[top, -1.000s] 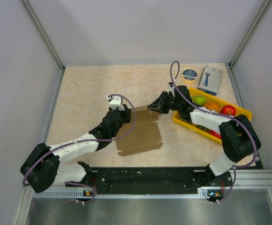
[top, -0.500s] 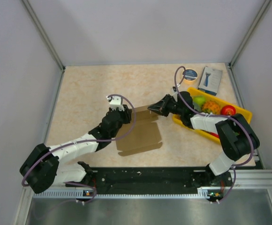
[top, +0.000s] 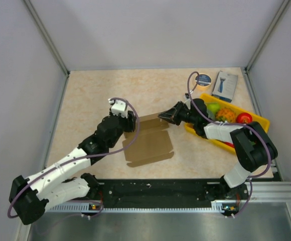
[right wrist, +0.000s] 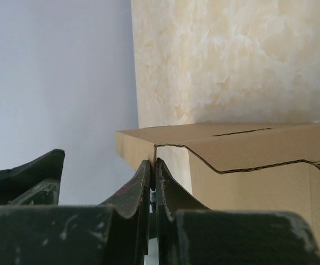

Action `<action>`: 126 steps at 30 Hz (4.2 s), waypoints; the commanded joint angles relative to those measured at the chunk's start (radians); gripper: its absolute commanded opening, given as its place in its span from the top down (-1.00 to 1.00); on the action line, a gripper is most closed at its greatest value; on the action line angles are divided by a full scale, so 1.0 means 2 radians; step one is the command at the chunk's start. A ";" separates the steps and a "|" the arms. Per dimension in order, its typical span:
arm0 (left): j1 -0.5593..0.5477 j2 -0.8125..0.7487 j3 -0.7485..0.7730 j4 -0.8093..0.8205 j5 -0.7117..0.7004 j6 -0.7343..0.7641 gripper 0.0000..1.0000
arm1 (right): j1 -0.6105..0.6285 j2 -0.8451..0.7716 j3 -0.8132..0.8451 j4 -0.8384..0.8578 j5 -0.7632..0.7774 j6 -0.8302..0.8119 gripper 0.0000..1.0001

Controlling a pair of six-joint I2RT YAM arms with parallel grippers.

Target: Fold the paper box

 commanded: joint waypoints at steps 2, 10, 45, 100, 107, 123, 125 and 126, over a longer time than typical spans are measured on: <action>-0.073 -0.007 0.016 -0.071 -0.133 0.069 -0.04 | -0.004 -0.002 0.021 -0.026 0.009 -0.006 1.00; -0.168 0.095 0.016 0.026 -0.201 0.343 -0.03 | -0.004 -0.007 0.047 -0.089 0.014 -0.001 1.00; -0.126 0.140 -0.084 -0.087 -0.410 -0.321 -0.33 | -0.011 -0.016 0.034 -0.048 -0.008 0.029 1.00; -0.023 -0.086 -0.178 0.223 -0.182 -0.081 1.00 | 0.012 -0.326 -0.010 -0.292 0.092 -0.365 -0.29; -0.023 -0.069 -0.193 0.274 -0.186 -0.081 1.00 | 0.041 -0.293 -0.006 -0.255 0.167 -0.347 0.03; -0.023 -0.038 -0.203 0.304 -0.201 -0.083 1.00 | 0.087 -0.244 -0.005 -0.216 0.257 -0.348 0.52; -0.023 -0.029 -0.202 0.305 -0.205 -0.083 1.00 | 0.093 -0.247 -0.010 -0.210 0.270 -0.347 0.56; -0.022 -0.025 -0.201 0.306 -0.206 -0.084 1.00 | 0.098 -0.247 -0.011 -0.209 0.276 -0.353 0.59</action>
